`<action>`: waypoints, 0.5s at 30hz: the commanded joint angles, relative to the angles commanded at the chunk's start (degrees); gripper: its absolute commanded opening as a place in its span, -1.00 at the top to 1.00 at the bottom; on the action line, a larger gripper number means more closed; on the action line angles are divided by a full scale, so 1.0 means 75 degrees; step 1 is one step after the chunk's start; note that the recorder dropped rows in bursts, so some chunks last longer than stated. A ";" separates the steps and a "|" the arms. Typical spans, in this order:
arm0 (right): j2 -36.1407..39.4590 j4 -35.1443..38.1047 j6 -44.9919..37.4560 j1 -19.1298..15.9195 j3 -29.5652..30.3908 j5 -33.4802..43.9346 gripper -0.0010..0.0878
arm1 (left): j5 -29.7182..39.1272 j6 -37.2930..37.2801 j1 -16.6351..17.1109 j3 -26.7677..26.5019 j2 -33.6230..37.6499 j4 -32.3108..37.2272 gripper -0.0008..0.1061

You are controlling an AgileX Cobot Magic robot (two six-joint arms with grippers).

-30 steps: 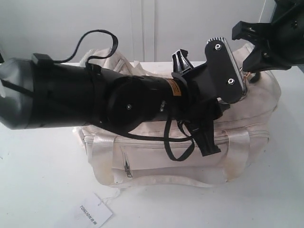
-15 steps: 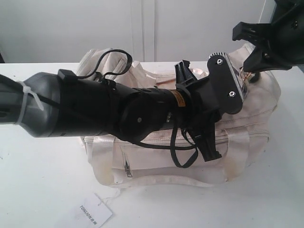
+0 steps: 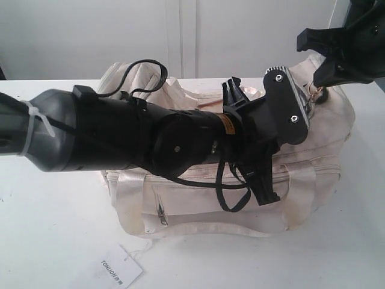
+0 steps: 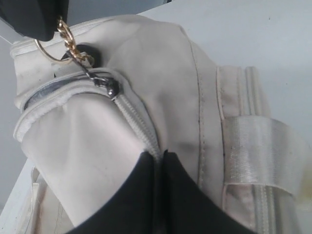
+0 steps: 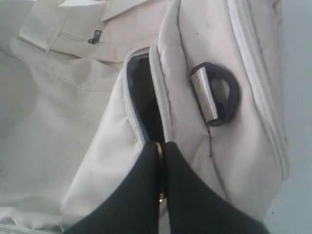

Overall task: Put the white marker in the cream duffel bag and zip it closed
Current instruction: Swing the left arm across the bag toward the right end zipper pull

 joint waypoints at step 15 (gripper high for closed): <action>0.0083 -0.0333 0.0087 0.0000 0.0000 -0.1662 0.98 | 0.0020 0.0000 0.0000 0.0000 0.0000 0.0000 0.99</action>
